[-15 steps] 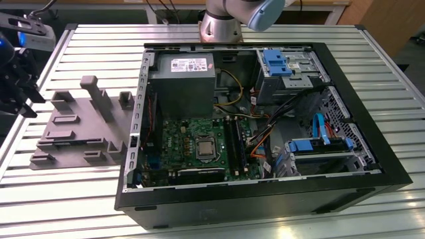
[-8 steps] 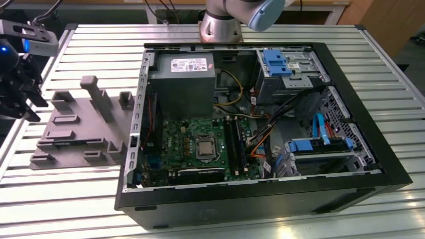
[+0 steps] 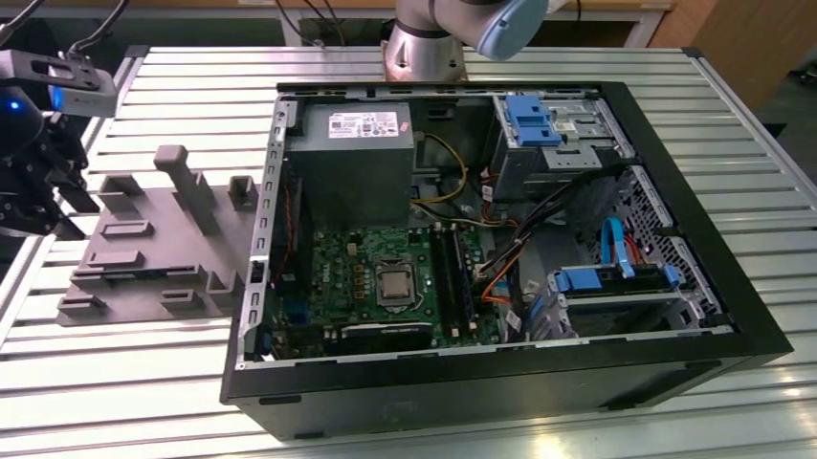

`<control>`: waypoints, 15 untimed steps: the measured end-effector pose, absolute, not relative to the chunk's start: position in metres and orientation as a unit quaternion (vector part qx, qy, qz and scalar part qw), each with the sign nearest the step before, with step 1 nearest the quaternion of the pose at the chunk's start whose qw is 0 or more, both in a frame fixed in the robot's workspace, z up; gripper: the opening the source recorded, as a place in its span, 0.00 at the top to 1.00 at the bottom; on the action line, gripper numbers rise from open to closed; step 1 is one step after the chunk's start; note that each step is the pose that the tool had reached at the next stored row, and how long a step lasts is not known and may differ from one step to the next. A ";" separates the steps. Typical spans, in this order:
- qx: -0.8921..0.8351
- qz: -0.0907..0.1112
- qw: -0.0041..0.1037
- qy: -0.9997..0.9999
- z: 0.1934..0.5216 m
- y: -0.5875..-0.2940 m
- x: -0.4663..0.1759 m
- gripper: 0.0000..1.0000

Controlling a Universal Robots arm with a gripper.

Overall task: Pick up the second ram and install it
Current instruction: 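Pick up the second ram and move it above second insertion slot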

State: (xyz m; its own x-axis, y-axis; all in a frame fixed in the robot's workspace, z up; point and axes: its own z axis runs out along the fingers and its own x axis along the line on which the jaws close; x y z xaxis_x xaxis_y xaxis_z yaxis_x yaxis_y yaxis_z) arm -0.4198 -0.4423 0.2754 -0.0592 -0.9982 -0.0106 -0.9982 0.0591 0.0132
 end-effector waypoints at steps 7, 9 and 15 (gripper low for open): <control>0.686 -0.008 0.000 -0.728 0.263 -0.448 -0.420 0.57; 0.686 -0.008 0.001 -0.728 0.259 -0.449 -0.420 0.57; 0.686 -0.007 -0.002 -0.728 0.257 -0.449 -0.420 0.57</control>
State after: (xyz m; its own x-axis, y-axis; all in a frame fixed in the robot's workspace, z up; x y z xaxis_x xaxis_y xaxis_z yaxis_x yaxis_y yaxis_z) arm -0.4198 -0.4486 0.2568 -0.0592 -0.9982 -0.0113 -0.9982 0.0591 0.0073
